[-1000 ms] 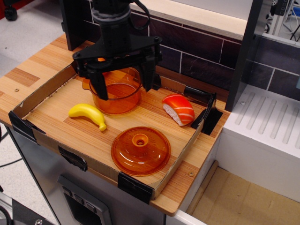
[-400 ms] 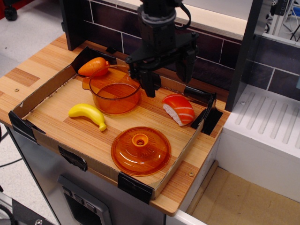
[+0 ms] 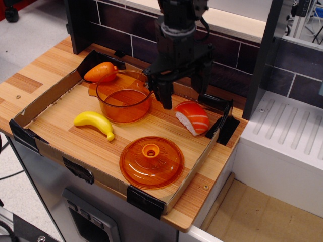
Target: Put sushi in pot
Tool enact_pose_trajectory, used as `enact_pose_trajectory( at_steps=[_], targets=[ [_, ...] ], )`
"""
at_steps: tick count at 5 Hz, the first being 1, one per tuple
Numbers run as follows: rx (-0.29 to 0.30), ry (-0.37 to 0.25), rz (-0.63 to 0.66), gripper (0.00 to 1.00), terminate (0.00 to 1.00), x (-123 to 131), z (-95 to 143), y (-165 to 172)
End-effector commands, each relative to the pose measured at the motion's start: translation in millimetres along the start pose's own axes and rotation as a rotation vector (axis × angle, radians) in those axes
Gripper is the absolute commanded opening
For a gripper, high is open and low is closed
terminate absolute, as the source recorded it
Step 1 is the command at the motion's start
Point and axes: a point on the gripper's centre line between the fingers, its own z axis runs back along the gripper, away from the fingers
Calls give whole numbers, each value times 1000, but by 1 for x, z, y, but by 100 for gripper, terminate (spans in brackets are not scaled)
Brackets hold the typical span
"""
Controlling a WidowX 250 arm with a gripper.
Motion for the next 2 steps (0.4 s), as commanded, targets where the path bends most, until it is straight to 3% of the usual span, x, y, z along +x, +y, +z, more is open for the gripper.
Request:
enact_pose_trajectory(
  at_steps=[1, 2],
  targets=[
    [-9, -17, 11, 100, 0, 10, -5, -17],
    [-15, -74, -16, 100, 0, 5, -10, -19]
  ],
)
